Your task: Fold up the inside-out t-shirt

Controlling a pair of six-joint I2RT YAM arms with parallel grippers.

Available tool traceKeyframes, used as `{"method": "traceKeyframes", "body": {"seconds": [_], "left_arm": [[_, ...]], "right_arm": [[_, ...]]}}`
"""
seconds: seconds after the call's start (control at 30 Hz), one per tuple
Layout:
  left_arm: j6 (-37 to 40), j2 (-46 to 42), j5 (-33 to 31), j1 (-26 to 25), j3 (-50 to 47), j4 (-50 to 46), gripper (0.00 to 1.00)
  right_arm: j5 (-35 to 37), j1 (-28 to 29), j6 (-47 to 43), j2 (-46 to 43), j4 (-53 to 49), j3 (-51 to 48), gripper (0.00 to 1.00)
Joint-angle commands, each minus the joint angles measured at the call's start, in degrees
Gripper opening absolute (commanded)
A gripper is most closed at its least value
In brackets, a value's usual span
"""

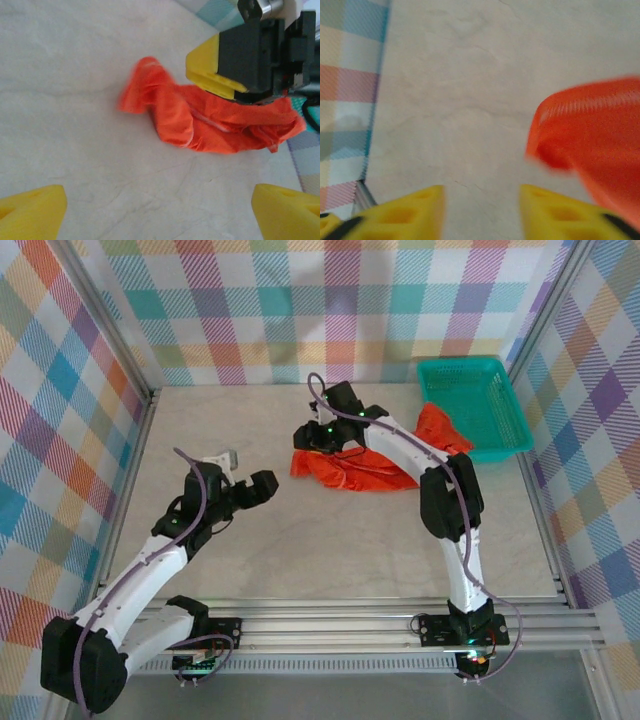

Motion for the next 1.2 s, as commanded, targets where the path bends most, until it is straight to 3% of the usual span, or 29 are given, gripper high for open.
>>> {"method": "traceKeyframes", "body": {"seconds": [0.0,0.07,0.23,0.37,0.47,0.63,0.8,0.87,0.93,1.07,1.17], "left_arm": [[1.4,3.25,-0.01,-2.22,-1.23,4.16,0.95],[0.84,6.99,-0.36,-4.19,-0.74,7.23,0.96],[1.03,22.4,-3.44,-10.36,6.58,11.05,0.97],[0.66,39.3,-4.01,-14.07,18.41,9.61,0.93],[0.38,48.54,-4.89,-16.14,27.31,7.41,0.9],[0.52,58.02,-12.5,-18.61,39.2,-1.04,0.83],[-0.85,62.54,-14.53,-19.28,44.36,-5.14,0.6],[-1.32,62.62,-14.2,-19.3,44.84,-5.35,0.36],[-1.42,61.93,-14.94,-19.29,46.27,-7.79,0.0],[-0.49,56.42,-19.05,-19.26,51.53,-20.42,0.0],[0.48,48.8,-25.08,-19.15,51.89,-26.84,0.0]], "right_arm": [[5.84,-1.54,-2.98,-7.85,-5.72,1.65,0.7],[8.89,-4.28,-3.04,-13.12,-6.04,-3.94,0.8],[9.73,-14.41,-1.12,-30.07,-1.39,-24.05,0.81],[8.81,-20.42,-0.55,-40.36,0.44,-38.27,0.81],[7.75,-23.19,-0.61,-44.92,0.59,-44.53,0.81],[5.26,-25.95,-0.93,-49.44,0.73,-50.4,0.81],[5.43,-28.29,-2.01,-50.91,0.42,-53.66,0.8],[6.02,-28.99,-2.39,-51.0,0.61,-54.69,0.8],[7.52,-29.09,-2.98,-50.74,0.53,-55.08,0.79],[11.56,-29.16,-3.07,-48.85,2.01,-55.59,0.79],[10.2,-28.72,-1.99,-46.61,4.13,-55.3,0.79]]}}
